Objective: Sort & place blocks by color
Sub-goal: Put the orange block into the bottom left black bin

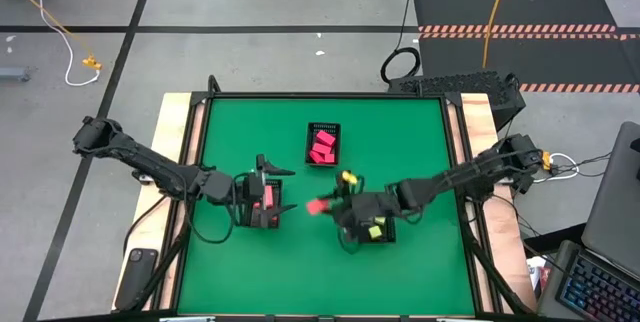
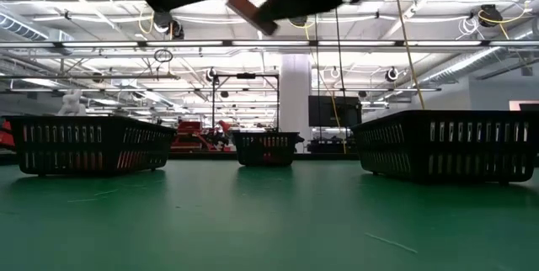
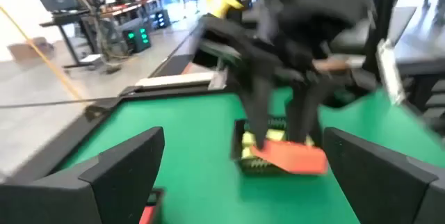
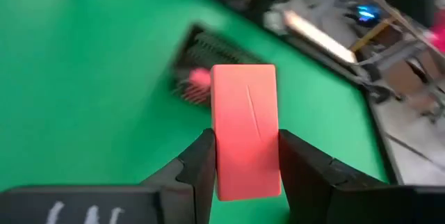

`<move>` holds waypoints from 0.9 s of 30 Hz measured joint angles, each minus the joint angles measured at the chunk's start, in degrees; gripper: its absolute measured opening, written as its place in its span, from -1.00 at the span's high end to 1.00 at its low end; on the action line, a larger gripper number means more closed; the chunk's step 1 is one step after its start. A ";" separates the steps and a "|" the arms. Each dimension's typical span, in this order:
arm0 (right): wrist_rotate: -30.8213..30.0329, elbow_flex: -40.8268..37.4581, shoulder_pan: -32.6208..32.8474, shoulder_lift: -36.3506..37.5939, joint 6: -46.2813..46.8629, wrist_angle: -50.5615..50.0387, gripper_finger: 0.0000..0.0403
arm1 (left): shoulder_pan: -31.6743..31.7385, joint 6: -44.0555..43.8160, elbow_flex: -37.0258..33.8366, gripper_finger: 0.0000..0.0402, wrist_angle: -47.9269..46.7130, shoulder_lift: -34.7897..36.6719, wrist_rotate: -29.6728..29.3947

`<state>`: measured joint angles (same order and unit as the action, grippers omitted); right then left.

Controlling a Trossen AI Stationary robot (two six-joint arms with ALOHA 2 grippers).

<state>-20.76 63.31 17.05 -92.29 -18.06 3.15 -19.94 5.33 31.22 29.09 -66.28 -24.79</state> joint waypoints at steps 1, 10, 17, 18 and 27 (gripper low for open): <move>0.40 0.00 -1.36 0.00 0.59 1.82 0.38 | -0.36 1.32 0.00 -0.97 -0.14 -0.42 -0.94; 7.97 0.02 -7.92 -0.04 1.38 12.07 0.39 | -0.77 4.04 0.02 -0.97 2.83 -3.19 -4.46; 10.52 0.02 -9.37 -0.45 1.46 12.51 0.39 | -0.66 5.35 0.02 -0.97 6.83 -3.20 -3.48; 10.55 0.02 -9.47 -0.48 1.10 12.48 0.39 | -0.68 5.35 0.02 -0.96 6.83 -3.22 -3.28; 10.56 0.02 -9.60 -0.44 -0.12 15.59 0.39 | -0.66 3.70 0.02 -0.96 6.68 -3.22 -3.26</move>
<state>-10.20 63.33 7.44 -92.73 -18.18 18.75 -20.60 9.03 31.24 35.77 -69.49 -28.05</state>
